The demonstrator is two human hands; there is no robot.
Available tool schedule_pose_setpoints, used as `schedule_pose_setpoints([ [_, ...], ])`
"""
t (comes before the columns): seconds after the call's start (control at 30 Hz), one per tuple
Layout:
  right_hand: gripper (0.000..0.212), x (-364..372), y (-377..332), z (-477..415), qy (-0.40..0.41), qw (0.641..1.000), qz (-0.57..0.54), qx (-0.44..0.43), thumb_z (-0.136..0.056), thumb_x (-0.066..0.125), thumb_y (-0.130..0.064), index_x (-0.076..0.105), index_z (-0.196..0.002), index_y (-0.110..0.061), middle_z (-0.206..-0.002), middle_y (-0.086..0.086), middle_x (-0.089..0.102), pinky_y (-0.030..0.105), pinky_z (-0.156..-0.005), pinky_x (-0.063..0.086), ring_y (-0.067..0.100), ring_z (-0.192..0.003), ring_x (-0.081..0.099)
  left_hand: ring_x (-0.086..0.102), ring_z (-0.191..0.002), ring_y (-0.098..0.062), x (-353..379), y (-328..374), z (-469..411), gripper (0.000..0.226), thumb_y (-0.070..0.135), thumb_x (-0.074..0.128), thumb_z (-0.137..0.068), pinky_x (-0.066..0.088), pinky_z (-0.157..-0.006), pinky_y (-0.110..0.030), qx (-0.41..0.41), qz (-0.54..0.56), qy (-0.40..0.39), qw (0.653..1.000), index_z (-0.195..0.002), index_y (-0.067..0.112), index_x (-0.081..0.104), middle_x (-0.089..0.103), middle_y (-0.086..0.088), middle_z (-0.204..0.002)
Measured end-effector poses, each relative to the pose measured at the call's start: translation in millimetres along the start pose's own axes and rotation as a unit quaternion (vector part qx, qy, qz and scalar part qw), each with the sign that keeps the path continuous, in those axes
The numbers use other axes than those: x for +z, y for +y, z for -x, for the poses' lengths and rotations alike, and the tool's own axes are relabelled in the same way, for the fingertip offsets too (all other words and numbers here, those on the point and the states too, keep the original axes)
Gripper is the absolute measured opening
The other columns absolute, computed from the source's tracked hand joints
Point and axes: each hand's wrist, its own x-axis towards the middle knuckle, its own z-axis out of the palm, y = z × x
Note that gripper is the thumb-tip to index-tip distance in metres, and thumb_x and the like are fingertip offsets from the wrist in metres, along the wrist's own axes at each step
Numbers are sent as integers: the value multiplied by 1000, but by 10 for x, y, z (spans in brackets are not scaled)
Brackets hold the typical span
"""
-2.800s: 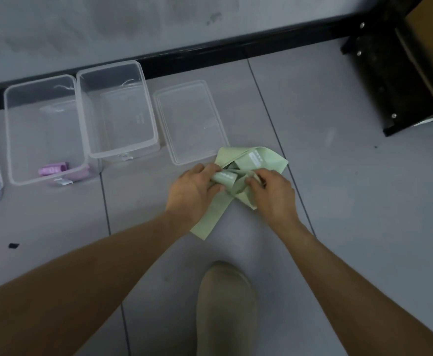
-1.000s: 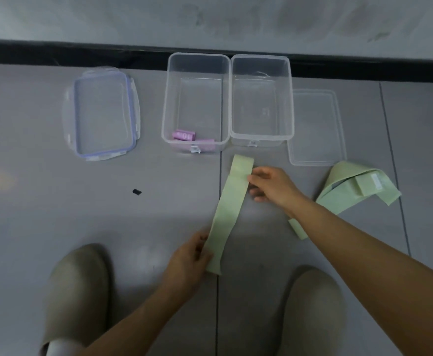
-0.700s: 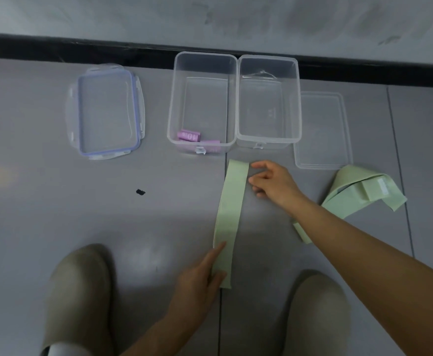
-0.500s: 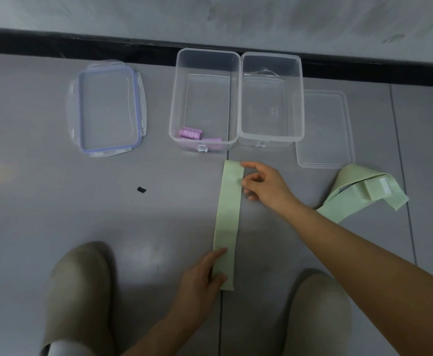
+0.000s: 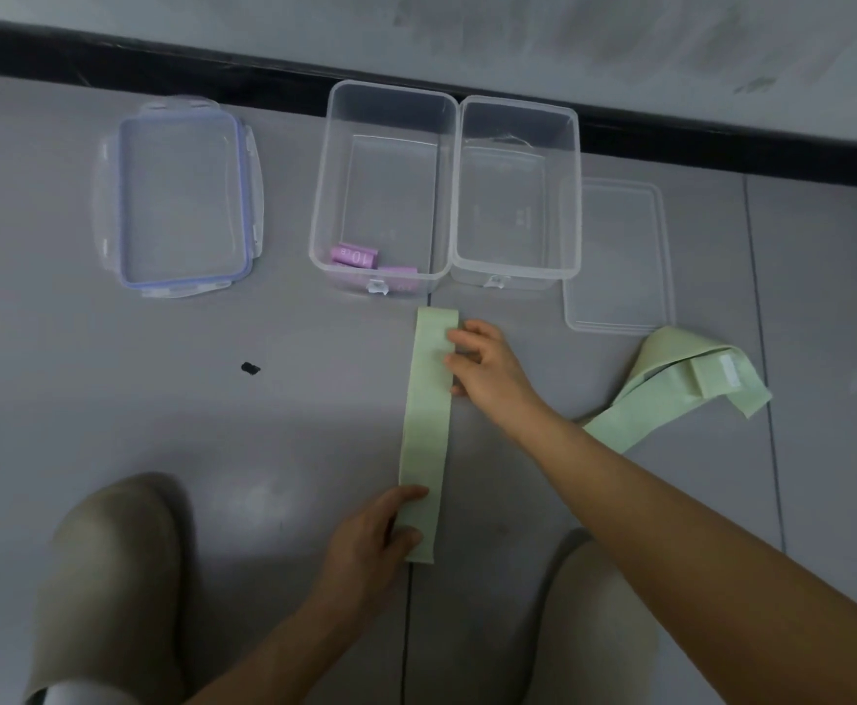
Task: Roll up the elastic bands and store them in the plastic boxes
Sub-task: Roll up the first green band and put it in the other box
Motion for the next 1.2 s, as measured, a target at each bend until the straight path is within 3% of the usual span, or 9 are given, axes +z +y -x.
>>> schedule_pose_setpoints([
  [0.1,33,26,-8,-24,-16,998,-53,43,-94,55,-1,59,-125,-9,-127,8,52,22,-54,51,13,-81,57,58,-75,4,-34,78,1,40,16,68,-83,42,-66,-12,6,-14,-3,1000,-107,47,58,65,16,-90],
  [0.3,33,-226,-99,-154,34,994,-75,70,-97,47,0,58,-127,-7,-97,5,60,21,-51,47,12,-70,57,50,-61,3,-9,266,-88,23,18,68,-87,34,-57,-10,15,-24,-15,999,-106,30,63,53,19,-66],
  [0.47,39,-426,-146,-202,-2,999,1,41,-96,47,1,54,-133,-10,-117,8,56,26,-61,54,13,-81,59,61,-82,-14,100,491,-209,37,34,62,-91,50,-73,-25,2,-80,-41,996,-126,34,52,63,6,-91],
  [0.53,42,-469,-94,-122,-23,995,98,-19,-96,53,-3,53,-137,-11,-133,-1,47,30,-80,55,12,-98,59,62,-93,-20,72,505,-224,49,44,58,-91,50,-79,-31,41,-189,-48,980,-137,36,42,65,2,-106],
  [0.6,40,-498,38,102,-17,968,237,-86,-94,60,-12,58,-134,-18,-132,-10,41,26,-95,44,8,-104,54,63,-96,-24,1,505,-201,58,55,53,-90,50,-76,-33,79,-299,-44,950,-142,36,36,64,2,-113],
  [0.7,24,-452,354,633,-31,938,313,-149,-89,68,-25,68,-113,-26,-109,-12,52,26,-83,47,8,-81,56,64,-93,-23,-112,444,-165,53,58,51,-89,49,-70,-32,114,-342,-20,933,-136,35,41,63,4,-113],
  [0.87,34,-303,739,1263,-151,884,418,-145,-88,63,-49,61,-116,-30,-108,-12,52,25,-81,49,7,-93,53,60,-85,-17,-142,316,-182,25,48,50,-92,52,-68,-34,201,-351,-37,914,-109,31,58,58,7,-101],
  [1.07,17,-275,893,1410,-109,863,458,-183,-95,56,-37,63,-107,-27,-106,-6,54,25,-73,42,14,-95,54,59,-87,-18,-58,252,-159,13,35,55,-92,49,-71,-33,226,-376,-68,896,-98,28,64,57,4,-97],
  [1.2,19,-232,894,1373,-98,861,464,-184,-95,53,-38,65,-102,-25,-103,-6,55,31,-75,49,14,-92,54,60,-89,-20,-17,295,-150,14,29,54,-93,46,-74,-31,214,-362,-56,906,-99,24,66,63,2,-99],
])
